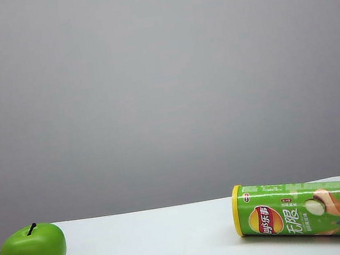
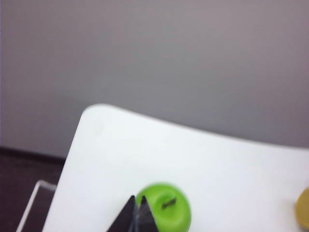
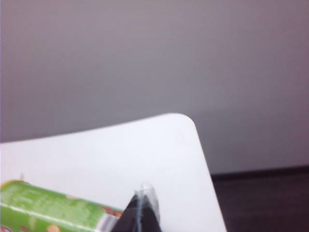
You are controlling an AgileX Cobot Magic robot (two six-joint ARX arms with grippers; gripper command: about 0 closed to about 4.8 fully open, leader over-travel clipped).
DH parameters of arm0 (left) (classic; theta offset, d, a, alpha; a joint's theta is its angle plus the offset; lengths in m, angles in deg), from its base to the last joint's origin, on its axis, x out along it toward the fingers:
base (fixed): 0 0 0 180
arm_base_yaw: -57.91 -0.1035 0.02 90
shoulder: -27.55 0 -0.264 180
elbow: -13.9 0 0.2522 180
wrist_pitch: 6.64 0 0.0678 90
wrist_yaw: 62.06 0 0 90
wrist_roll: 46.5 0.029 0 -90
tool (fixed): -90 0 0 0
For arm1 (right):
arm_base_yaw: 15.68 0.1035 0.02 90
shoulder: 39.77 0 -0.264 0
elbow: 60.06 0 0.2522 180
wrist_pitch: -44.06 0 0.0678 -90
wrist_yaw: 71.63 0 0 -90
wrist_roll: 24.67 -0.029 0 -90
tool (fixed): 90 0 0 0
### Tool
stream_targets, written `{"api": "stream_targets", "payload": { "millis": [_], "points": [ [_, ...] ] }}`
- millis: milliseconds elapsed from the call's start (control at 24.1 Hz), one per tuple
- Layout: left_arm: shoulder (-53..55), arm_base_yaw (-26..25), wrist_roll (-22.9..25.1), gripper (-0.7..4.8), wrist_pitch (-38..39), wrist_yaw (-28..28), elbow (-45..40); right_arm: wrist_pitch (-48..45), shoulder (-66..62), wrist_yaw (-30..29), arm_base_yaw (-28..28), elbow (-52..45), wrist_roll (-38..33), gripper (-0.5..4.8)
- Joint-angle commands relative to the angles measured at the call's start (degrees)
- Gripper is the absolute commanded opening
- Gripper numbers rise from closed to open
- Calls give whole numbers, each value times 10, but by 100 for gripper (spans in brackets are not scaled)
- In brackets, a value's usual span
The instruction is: Pick up the green bucket of chips from the desk, place it near the apple, and finally stand it up.
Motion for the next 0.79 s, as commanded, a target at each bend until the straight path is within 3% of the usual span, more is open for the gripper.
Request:
{"api": "stream_targets", "payload": {
  "millis": [42, 208, 416, 541, 665, 790],
  "points": [
    [18, 0, -5, -4, -7, 9, 64, -19, -5, 4, 0, 27, -3, -1],
    [117, 0, 3, -4, 45, -24, 164, -13, -55, 5, 0, 98, 4, -1],
    [294, 0, 101, -4, 104, -145, 327, -10, -241, -17, 0, 242, 7, -1],
    [351, 1, 154, -4, 183, -184, 416, 24, -360, -107, 0, 335, 38, -1],
    [382, 1, 203, -4, 239, -198, 483, 64, -485, -176, 0, 439, 115, -1],
    [413, 6, 211, -4, 276, -214, 520, 124, -593, -245, -1, 556, 149, -1]
  ]
}}
